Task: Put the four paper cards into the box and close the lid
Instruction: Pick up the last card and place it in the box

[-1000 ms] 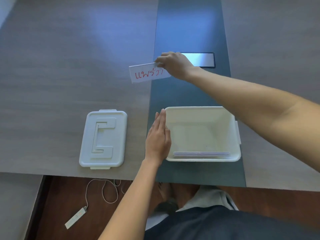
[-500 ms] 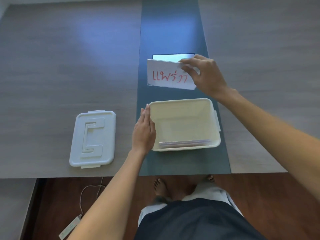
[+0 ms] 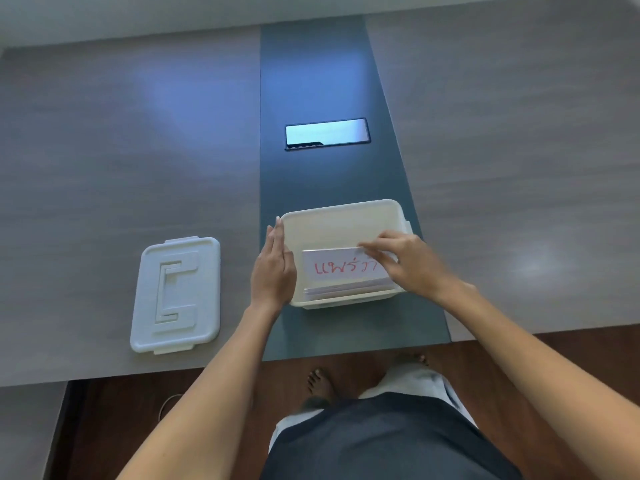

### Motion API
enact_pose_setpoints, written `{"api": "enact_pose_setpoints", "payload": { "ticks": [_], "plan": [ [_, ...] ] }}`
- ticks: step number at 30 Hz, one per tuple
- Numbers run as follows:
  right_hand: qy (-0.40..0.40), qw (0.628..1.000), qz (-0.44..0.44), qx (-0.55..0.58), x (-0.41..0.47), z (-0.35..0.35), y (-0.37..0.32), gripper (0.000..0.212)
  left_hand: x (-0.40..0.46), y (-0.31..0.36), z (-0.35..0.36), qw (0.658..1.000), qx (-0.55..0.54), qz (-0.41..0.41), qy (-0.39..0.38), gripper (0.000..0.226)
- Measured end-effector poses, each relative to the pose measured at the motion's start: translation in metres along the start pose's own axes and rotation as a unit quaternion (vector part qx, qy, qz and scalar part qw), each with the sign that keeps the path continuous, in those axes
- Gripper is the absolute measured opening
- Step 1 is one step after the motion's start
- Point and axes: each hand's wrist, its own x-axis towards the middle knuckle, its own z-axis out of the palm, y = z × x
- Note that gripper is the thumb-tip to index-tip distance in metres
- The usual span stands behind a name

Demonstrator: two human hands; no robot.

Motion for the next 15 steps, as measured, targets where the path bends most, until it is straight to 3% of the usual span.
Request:
{"api": "enact_pose_setpoints", "payload": {
  "ticks": [13, 15],
  "plan": [
    [-0.215, 0.974, 0.071, -0.026, -0.009, 0.015, 0.012, 0.033, 0.000, -0.002, 0.002, 1.000, 0.023, 0.001, 0.012, 0.062],
    [-0.208, 0.975, 0.061, -0.038, -0.001, 0.012, 0.010, 0.033, -0.001, -0.001, 0.001, 0.999, 0.035, 0.006, 0.008, 0.062]
  ]
}}
